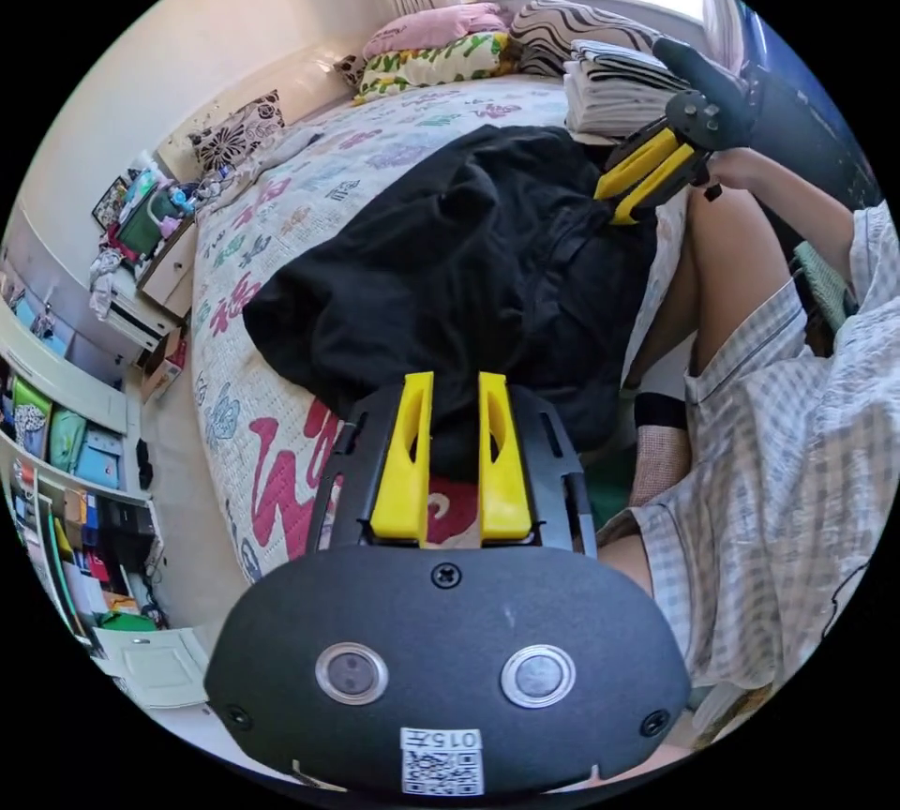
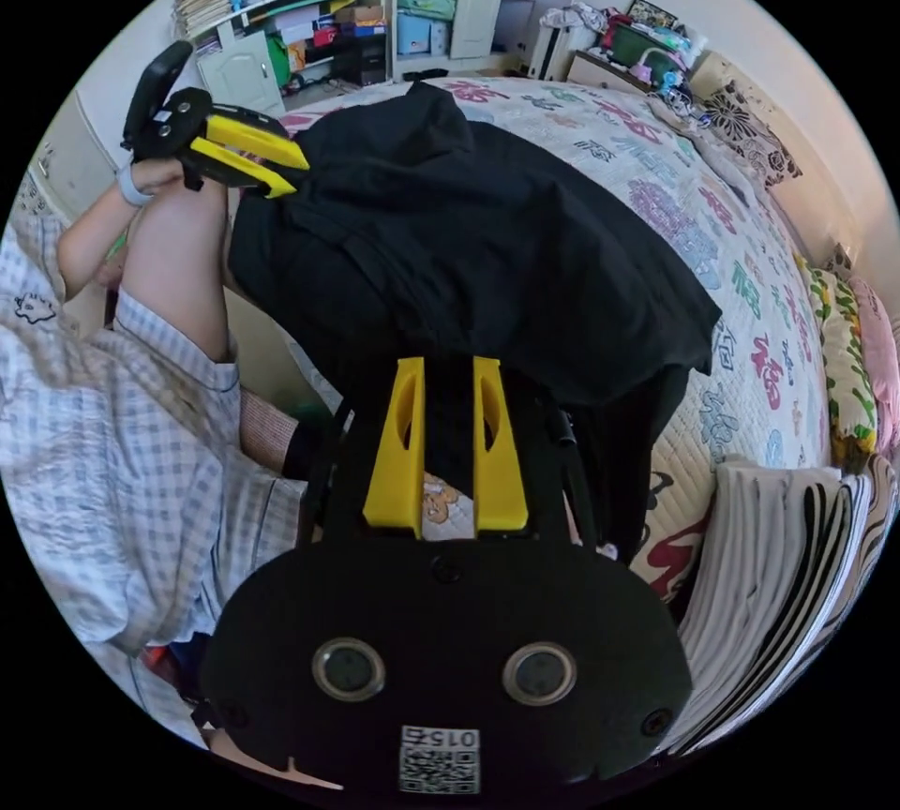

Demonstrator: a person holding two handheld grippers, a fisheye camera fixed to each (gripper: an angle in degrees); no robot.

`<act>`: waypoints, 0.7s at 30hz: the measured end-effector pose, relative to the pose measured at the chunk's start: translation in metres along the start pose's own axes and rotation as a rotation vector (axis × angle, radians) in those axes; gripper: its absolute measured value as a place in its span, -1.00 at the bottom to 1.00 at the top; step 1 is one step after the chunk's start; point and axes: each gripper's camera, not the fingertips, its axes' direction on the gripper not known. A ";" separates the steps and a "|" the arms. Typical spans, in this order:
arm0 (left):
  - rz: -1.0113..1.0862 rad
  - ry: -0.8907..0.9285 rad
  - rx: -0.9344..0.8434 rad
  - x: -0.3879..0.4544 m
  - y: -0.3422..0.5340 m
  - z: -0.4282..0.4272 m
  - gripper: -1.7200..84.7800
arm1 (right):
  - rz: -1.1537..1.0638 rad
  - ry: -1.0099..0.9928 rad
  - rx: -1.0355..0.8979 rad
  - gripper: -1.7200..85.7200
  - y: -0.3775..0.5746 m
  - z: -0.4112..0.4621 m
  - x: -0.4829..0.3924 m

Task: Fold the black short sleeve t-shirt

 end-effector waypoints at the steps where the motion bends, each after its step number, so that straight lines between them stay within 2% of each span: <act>1: -0.010 0.011 0.010 -0.005 -0.001 -0.004 -0.91 | 0.016 -0.014 0.008 -0.86 0.000 -0.004 0.005; 5: -0.071 0.104 0.135 -0.061 -0.019 -0.044 -0.95 | 0.100 0.002 0.108 -0.89 -0.010 -0.047 0.045; 8: -0.124 0.051 0.288 -0.136 -0.070 -0.081 -0.95 | 0.149 0.121 0.234 -0.90 -0.057 -0.093 0.092; 11: -0.335 -0.016 0.451 -0.237 -0.142 -0.099 -0.93 | 0.304 0.255 0.359 -0.89 -0.128 -0.129 0.156; 12: -0.449 -0.004 0.489 -0.270 -0.158 -0.101 -0.90 | 0.391 0.224 0.359 -0.87 -0.146 -0.133 0.181; 14: -0.551 0.019 0.508 -0.291 -0.158 -0.107 -0.86 | 0.428 0.112 0.327 -0.84 -0.152 -0.135 0.203; 17: -0.437 0.112 0.482 -0.261 -0.114 -0.117 -0.77 | 0.302 0.006 0.324 -0.76 -0.106 -0.135 0.188; 19: -0.393 0.094 0.403 -0.226 -0.068 -0.113 -0.74 | 0.236 0.033 0.263 -0.72 -0.059 -0.124 0.167; 21: -0.453 0.052 0.284 -0.188 0.004 -0.099 -0.72 | 0.285 0.121 0.126 -0.69 0.007 -0.102 0.149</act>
